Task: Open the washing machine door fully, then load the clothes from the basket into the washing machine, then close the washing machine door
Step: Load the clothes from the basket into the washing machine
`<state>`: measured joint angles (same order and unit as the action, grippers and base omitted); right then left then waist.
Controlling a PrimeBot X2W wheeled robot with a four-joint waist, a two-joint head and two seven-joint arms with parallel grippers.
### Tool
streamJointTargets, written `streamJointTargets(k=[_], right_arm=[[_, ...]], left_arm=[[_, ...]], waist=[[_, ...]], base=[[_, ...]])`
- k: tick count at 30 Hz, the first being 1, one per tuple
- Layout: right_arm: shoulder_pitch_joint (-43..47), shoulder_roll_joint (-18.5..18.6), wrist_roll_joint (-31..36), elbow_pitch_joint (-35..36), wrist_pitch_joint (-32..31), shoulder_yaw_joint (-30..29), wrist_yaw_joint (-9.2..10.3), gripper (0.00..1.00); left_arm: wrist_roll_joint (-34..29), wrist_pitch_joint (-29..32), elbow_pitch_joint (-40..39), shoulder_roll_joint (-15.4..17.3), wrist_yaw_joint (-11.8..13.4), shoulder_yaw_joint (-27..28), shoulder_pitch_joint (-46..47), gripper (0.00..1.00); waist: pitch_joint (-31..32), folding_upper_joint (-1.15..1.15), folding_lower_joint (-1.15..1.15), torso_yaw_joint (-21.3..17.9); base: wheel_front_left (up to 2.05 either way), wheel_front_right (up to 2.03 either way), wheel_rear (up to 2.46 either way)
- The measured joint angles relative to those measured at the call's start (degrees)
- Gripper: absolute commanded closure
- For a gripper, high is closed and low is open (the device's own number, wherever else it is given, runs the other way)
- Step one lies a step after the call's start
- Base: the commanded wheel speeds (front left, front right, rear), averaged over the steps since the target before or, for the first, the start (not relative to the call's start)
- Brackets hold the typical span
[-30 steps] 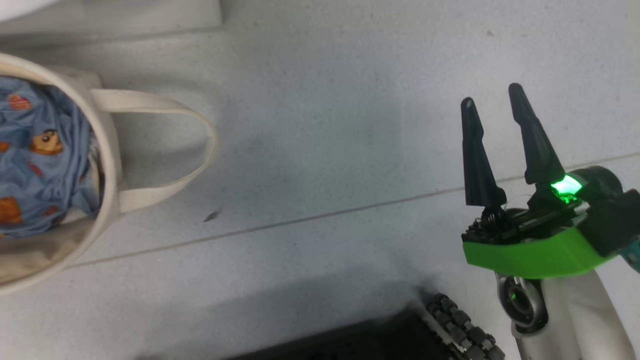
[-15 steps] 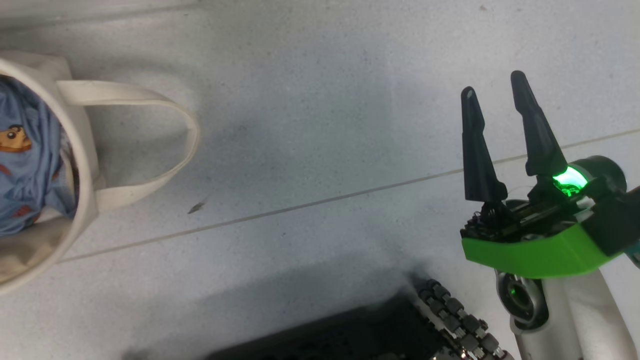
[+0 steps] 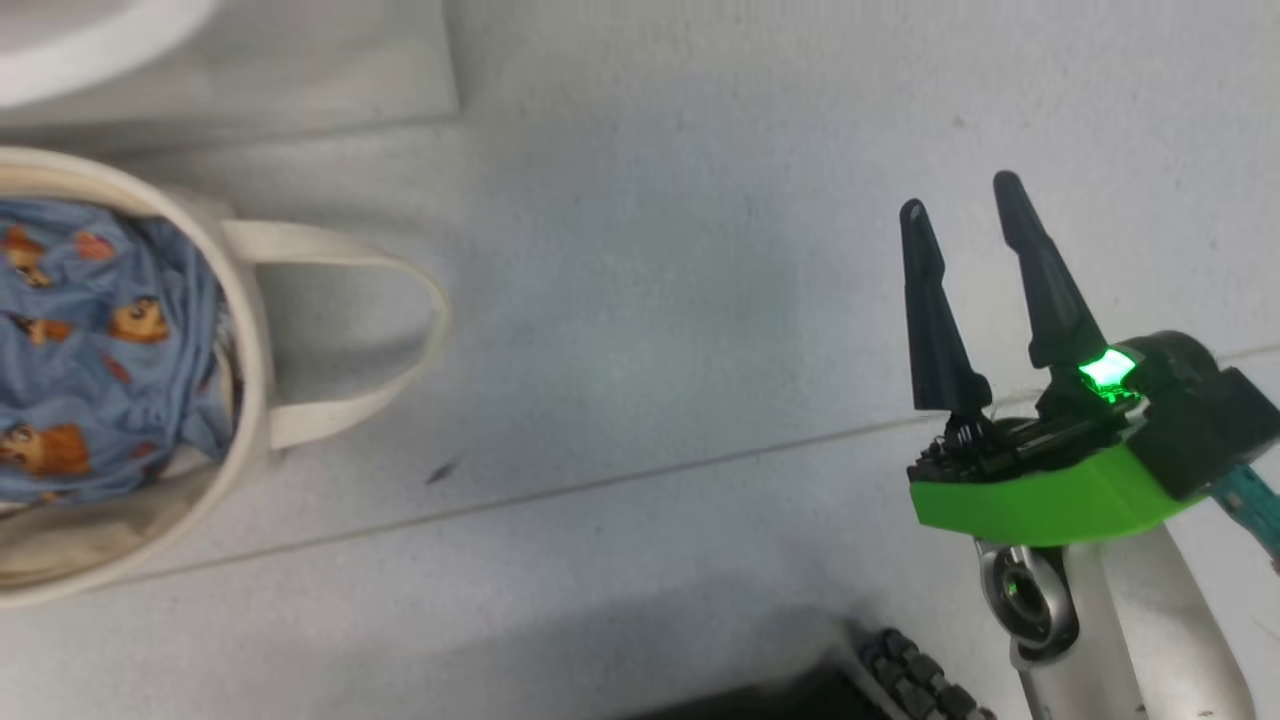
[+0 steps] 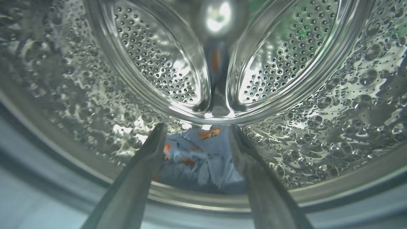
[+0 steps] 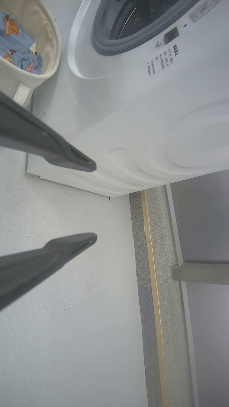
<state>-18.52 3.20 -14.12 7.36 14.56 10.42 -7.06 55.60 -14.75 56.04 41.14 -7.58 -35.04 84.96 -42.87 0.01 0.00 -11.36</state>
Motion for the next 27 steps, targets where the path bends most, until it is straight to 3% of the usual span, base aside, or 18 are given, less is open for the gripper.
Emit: streamJointTargets(k=[8,13,21,27], right_arm=[[0.24,0.01,-0.09,-4.70,0.15,-0.21,0.00,0.00],[2.83,0.00,-0.32,-7.99,0.15,-0.63,0.00,0.00],[7.51,0.00,-1.11,-10.53,0.15,-2.45,0.00,0.00],[9.22,0.14,-1.70,-11.25,0.14,-2.32,0.00,0.00]], left_arm=[[4.26,0.00,-5.05,-0.12,-0.01,-3.58,-11.09,0.00],[5.26,0.00,-7.59,-2.14,-0.01,-0.97,-21.71,0.00],[-0.32,0.03,-13.93,-6.76,0.12,1.19,-37.56,0.00],[-4.17,0.03,-22.38,-6.68,3.49,5.23,-47.73,0.00]], waist=[[8.16,0.00,0.00,1.81],[15.32,0.00,0.00,3.61],[25.17,0.00,-0.01,6.31],[30.94,0.00,-0.01,7.91]], base=[[0.00,0.00,0.00],[0.00,0.00,0.00],[0.00,0.00,0.00],[0.00,0.00,0.00]])
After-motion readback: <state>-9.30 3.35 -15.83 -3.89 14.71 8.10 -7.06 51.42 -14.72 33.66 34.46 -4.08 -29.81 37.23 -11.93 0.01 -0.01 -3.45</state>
